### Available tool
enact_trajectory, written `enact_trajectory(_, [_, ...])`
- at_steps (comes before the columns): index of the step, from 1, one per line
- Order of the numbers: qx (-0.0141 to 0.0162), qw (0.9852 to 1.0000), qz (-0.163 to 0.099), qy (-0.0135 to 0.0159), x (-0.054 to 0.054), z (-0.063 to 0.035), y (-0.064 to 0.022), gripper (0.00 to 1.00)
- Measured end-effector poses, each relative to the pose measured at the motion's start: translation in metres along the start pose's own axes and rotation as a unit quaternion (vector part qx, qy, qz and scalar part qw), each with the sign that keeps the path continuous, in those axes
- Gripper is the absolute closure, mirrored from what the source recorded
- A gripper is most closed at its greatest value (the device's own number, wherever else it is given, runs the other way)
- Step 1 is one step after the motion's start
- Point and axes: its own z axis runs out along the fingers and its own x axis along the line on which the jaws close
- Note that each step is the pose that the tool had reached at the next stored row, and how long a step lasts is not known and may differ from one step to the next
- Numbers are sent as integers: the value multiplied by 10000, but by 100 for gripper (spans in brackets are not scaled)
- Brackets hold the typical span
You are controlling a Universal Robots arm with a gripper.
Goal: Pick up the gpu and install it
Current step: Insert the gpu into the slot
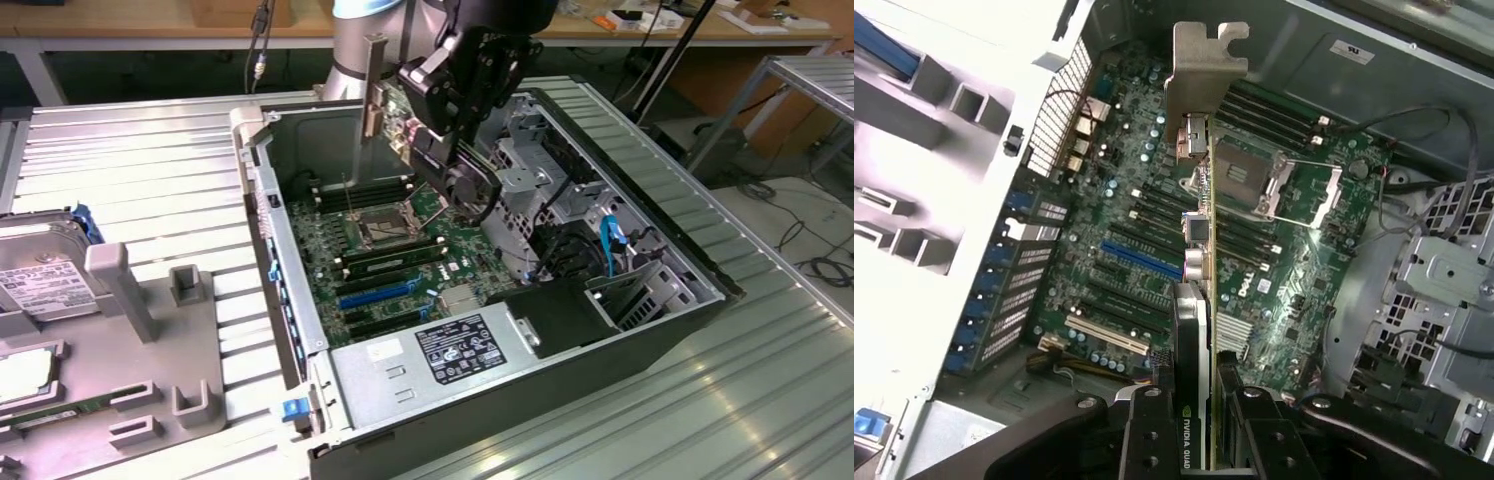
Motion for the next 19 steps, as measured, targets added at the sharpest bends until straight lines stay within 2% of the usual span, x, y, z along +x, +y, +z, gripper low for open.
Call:
enact_trajectory(8, [-6,9998,-217,10,0,0,0,73])
enact_trajectory(19, [-16,9982,-605,29,0,0,0,73])
